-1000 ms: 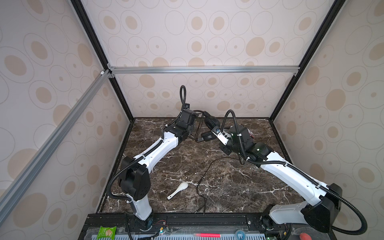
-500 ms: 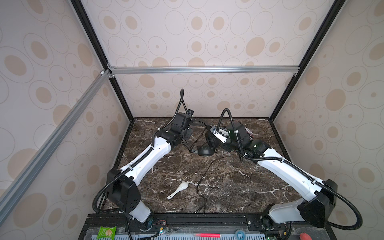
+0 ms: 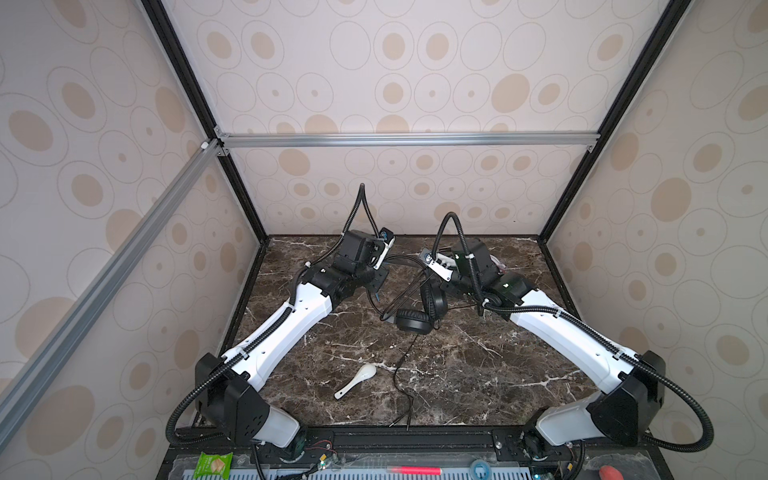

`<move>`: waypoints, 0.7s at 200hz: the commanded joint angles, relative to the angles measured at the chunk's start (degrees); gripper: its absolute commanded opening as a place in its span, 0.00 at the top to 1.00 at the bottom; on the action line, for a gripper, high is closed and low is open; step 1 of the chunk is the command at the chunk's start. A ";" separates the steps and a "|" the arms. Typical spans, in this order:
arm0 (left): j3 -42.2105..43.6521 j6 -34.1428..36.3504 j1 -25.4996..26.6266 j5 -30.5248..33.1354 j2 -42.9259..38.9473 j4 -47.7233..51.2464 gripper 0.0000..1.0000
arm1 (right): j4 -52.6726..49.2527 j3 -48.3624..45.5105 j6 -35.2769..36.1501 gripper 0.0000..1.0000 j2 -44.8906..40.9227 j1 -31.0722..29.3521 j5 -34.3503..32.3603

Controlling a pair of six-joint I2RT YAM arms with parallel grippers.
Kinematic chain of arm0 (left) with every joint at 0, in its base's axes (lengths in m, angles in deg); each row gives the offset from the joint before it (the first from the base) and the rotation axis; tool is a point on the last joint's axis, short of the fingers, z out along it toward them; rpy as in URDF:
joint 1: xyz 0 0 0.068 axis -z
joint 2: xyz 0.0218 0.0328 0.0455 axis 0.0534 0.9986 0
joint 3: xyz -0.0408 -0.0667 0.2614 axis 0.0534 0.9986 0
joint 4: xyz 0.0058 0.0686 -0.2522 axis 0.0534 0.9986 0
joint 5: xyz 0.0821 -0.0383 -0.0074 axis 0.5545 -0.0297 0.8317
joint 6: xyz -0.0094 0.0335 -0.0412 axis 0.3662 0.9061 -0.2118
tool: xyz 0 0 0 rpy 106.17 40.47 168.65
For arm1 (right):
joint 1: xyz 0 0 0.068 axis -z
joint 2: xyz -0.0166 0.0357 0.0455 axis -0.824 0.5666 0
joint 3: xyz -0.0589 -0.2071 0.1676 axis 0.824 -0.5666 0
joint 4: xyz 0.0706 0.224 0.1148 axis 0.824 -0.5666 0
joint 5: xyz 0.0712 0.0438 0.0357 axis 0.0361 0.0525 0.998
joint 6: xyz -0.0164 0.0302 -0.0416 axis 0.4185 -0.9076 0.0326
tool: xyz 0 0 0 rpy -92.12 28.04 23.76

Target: Wrap the headphones

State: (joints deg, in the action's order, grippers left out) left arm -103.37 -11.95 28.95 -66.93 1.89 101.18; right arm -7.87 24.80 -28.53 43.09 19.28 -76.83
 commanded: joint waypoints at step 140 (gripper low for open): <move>-3.77 -1.38 0.29 -8.19 -4.58 -0.74 1.00 | 0.07 2.61 -13.68 0.89 4.10 8.50 9.42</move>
State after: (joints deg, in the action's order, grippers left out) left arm -104.00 -11.77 29.10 -72.07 0.25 101.84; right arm -7.08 25.19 -37.63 45.50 26.38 -69.50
